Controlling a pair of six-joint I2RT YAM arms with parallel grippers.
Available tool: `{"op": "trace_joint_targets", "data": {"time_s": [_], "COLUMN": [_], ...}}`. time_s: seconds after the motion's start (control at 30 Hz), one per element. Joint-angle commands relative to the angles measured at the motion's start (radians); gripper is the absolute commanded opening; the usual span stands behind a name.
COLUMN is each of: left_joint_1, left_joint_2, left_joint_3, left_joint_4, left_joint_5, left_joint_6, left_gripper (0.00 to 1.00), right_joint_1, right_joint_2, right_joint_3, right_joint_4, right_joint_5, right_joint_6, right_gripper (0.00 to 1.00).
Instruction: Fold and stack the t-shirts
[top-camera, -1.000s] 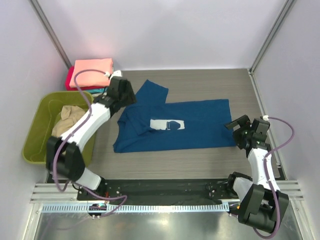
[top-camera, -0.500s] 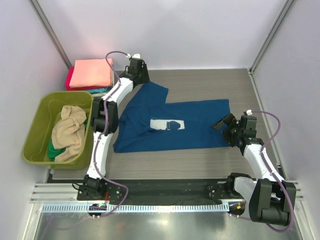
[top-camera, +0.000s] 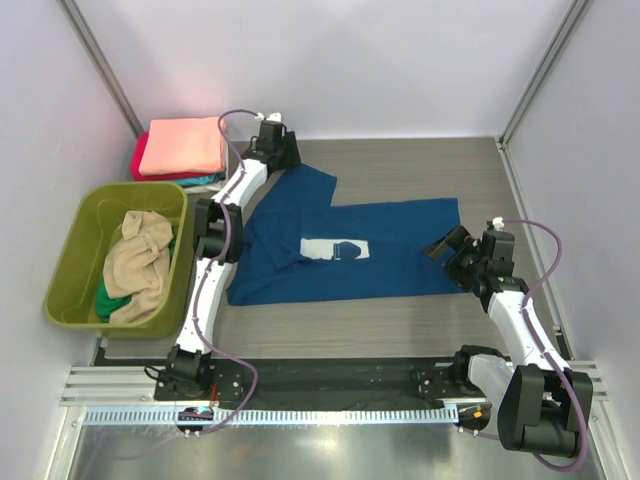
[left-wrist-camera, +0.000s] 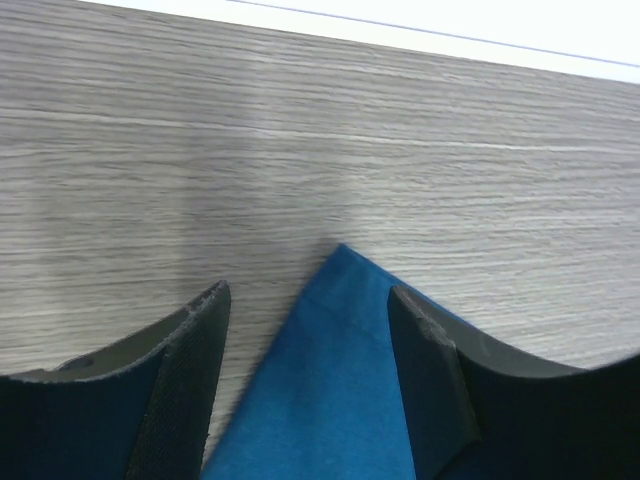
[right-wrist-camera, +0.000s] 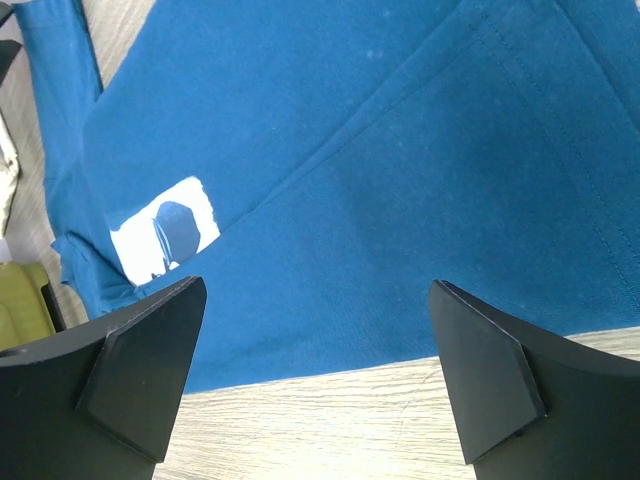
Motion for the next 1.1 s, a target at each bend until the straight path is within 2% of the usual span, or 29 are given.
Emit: {"op": "trace_joint_targets", "data": {"time_s": [0.0, 0.03, 0.13, 0.17, 0.23, 0.27, 0.37, 0.57, 0.77, 0.9, 1.07], "left_joint_1": [-0.002, -0.004, -0.01, -0.01, -0.009, -0.005, 0.005, 0.073, 0.157, 0.186, 0.214], "left_joint_2": [0.006, 0.005, -0.006, -0.008, -0.009, -0.009, -0.006, -0.002, 0.052, 0.087, 0.089], "left_joint_3": [0.029, 0.026, 0.009, 0.006, 0.002, 0.002, 0.0, -0.064, -0.087, -0.077, -0.13], "left_joint_4": [0.007, 0.006, 0.01, 0.012, 0.01, 0.013, 0.016, 0.123, 0.24, 0.276, 0.342], "left_joint_5": [0.077, 0.103, 0.118, 0.119, 0.122, 0.132, 0.134, 0.302, 0.457, 0.505, 0.539], "left_joint_6": [0.025, 0.029, 0.048, 0.048, 0.048, 0.048, 0.023, -0.078, -0.268, -0.34, -0.409], "left_gripper": [0.61, 0.61, 0.47, 0.36, 0.23, 0.13, 0.0, 0.0, 0.0, 0.0, 0.0], "right_joint_1": [0.004, 0.006, 0.004, 0.006, 0.004, 0.004, 0.004, 0.003, 0.004, 0.006, 0.004], "right_joint_2": [0.014, 0.02, 0.032, 0.037, 0.049, 0.063, 0.117, 0.319, 0.656, 0.877, 1.078], "right_joint_3": [0.001, 0.001, 0.016, 0.023, 0.053, 0.067, 0.136, 0.352, 0.639, 0.893, 1.064], "right_joint_4": [0.048, 0.048, 0.049, 0.048, 0.049, 0.049, 0.051, 0.058, 0.055, 0.008, -0.054], "right_joint_5": [0.01, 0.016, 0.041, 0.047, 0.071, 0.079, 0.113, 0.297, 0.473, 0.498, 0.498], "right_joint_6": [-0.007, -0.009, -0.01, -0.01, -0.01, -0.006, -0.01, -0.03, -0.024, -0.07, -0.099], "right_gripper": [1.0, 1.0, 1.0, 1.0, 1.0, 1.0, 1.0, 0.99, 0.93, 0.87, 0.83]}}
